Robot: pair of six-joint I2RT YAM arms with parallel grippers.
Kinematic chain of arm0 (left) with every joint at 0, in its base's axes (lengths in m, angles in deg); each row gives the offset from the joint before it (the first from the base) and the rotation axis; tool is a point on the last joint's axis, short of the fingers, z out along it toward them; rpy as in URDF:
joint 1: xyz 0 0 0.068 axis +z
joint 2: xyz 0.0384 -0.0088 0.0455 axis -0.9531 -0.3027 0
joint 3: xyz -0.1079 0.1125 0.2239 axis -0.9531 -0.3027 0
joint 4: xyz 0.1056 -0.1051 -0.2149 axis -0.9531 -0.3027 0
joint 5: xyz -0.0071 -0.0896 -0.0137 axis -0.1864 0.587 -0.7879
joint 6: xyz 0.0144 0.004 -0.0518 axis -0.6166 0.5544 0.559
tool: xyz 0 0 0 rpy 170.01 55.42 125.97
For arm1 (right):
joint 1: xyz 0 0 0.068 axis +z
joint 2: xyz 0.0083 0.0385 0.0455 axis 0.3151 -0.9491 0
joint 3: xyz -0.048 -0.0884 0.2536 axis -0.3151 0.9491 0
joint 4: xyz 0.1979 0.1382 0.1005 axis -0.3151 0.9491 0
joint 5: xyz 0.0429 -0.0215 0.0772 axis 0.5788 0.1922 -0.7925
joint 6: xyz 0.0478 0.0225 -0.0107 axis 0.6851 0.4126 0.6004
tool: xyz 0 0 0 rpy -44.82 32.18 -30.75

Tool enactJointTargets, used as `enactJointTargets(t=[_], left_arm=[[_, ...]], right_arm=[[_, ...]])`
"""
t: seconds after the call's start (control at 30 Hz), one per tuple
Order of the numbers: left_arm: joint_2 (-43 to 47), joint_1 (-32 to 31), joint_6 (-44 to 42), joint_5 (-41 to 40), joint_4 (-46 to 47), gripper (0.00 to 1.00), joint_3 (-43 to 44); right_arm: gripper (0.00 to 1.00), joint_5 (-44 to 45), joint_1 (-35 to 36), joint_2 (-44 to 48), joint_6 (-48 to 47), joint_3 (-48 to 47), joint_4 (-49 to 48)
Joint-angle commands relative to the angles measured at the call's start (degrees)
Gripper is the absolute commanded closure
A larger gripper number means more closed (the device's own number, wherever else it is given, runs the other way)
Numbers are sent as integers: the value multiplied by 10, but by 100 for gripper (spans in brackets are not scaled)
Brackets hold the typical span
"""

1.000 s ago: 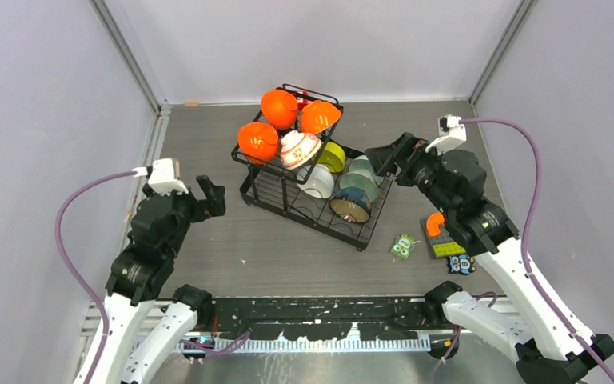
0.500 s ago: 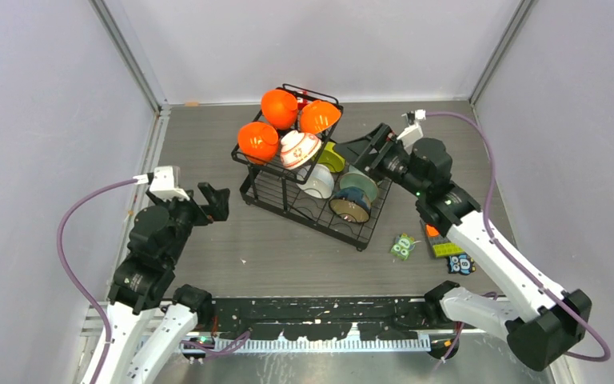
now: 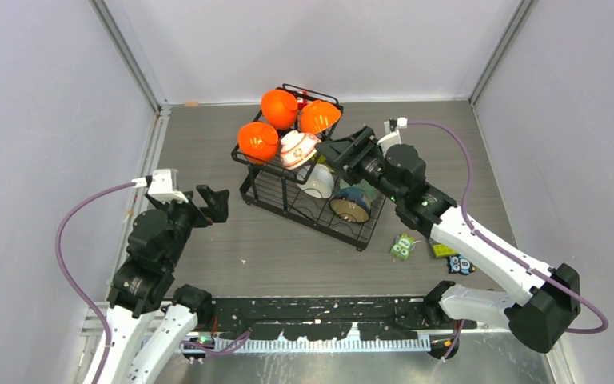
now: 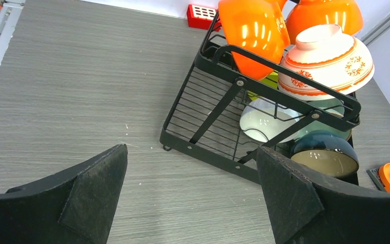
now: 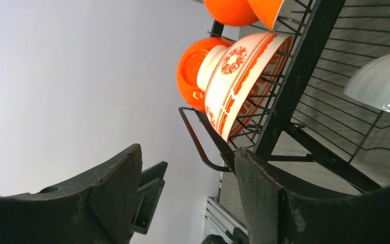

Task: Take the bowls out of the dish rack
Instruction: Pick up the bowl from the dish rack.

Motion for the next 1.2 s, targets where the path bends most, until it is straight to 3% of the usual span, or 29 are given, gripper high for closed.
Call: enactJointTargets(t=[0.0, 0.6, 1.17], left_arm=[[7, -1, 4, -9, 28, 1, -1], [18, -1, 6, -9, 30, 1, -4], [19, -1, 6, -15, 30, 1, -5]], right_arm=[[30, 90, 12, -4, 39, 0, -42], [33, 111, 32, -70, 53, -2, -100], [50, 107, 34, -112, 64, 17, -169]])
